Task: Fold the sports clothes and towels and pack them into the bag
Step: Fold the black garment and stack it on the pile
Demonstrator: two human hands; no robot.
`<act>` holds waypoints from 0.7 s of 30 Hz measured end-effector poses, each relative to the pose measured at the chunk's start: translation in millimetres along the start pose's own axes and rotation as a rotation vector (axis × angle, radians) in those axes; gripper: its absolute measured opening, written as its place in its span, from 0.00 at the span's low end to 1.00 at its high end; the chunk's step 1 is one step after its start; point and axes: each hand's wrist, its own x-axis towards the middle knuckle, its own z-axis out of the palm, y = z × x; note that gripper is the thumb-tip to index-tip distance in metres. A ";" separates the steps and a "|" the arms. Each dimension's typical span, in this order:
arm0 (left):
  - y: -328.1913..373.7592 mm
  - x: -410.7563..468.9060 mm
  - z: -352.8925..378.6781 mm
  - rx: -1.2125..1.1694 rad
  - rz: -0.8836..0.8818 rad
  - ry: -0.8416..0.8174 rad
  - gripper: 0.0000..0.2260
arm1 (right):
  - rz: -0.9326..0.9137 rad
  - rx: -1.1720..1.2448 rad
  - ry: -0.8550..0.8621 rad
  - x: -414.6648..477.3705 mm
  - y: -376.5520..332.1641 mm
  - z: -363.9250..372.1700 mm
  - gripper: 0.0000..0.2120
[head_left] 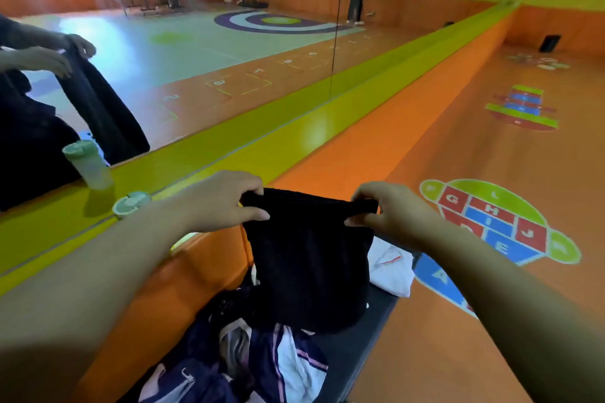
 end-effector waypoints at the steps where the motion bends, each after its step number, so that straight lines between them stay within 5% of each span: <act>1: 3.8 3.9 5.8 0.004 0.023 -0.034 0.13 | 0.024 0.013 -0.025 -7.5 4.4 -1.5 0.09; 7: 25.0 28.2 44.0 -0.086 0.044 -0.192 0.18 | 0.142 0.070 -0.250 -43.8 40.7 -3.9 0.11; 12: 33.8 52.5 73.5 -0.245 0.040 -0.289 0.11 | 0.188 0.123 -0.383 -54.5 79.7 -3.8 0.10; 17: 40.9 97.0 93.9 -0.348 -0.007 -0.391 0.22 | 0.298 0.155 -0.306 -36.9 122.9 -1.1 0.11; 21: 41.9 154.3 111.5 -0.209 -0.006 -0.381 0.12 | 0.360 0.068 -0.220 -6.7 163.7 0.3 0.11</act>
